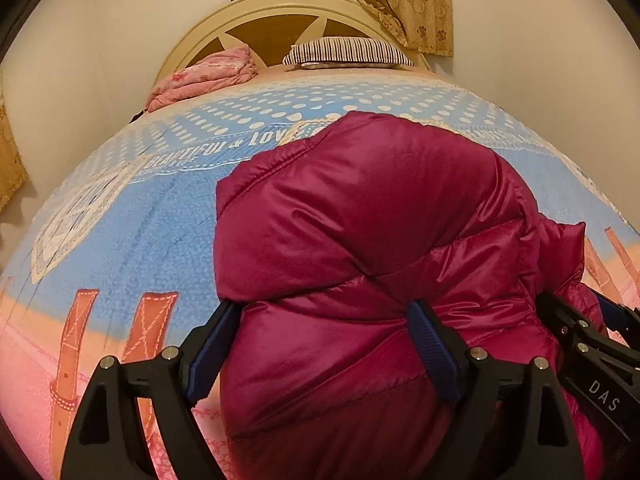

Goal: Fold large clothes

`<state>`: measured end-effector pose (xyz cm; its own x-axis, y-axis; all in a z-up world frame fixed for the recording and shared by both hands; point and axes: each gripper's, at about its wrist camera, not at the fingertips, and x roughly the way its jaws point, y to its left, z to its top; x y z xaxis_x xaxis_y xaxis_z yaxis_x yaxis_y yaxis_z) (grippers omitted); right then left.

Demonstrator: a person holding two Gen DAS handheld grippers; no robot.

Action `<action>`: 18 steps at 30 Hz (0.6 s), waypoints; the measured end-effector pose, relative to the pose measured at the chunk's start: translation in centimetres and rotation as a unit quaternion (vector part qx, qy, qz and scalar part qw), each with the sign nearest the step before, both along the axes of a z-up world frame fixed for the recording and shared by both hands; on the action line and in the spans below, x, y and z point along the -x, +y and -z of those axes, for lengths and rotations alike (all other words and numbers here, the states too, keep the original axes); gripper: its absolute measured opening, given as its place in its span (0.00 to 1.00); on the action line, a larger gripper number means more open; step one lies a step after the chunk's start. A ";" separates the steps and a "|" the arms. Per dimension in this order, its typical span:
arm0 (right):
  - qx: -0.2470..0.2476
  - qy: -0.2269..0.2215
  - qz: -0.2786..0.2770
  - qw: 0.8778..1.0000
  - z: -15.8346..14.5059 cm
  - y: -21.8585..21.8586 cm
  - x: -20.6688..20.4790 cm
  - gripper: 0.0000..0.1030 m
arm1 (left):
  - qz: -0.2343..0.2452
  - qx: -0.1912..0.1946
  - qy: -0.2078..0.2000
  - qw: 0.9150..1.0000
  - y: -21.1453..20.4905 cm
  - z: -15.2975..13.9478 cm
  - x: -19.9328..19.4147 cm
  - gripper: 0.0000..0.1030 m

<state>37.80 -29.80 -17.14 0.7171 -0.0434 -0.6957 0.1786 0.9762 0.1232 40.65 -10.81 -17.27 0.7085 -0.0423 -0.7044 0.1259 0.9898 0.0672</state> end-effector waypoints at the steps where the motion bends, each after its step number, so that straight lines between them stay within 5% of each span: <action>1: 0.000 0.001 0.000 1.000 0.1 0.0 -0.1 0.64 | 0.001 -0.001 0.001 1.000 -0.1 0.1 0.0 0.84; 18: -0.038 0.017 -0.004 0.999 1.9 -1.0 -1.1 0.66 | 0.006 0.005 0.022 1.000 -0.8 1.2 -1.2 0.90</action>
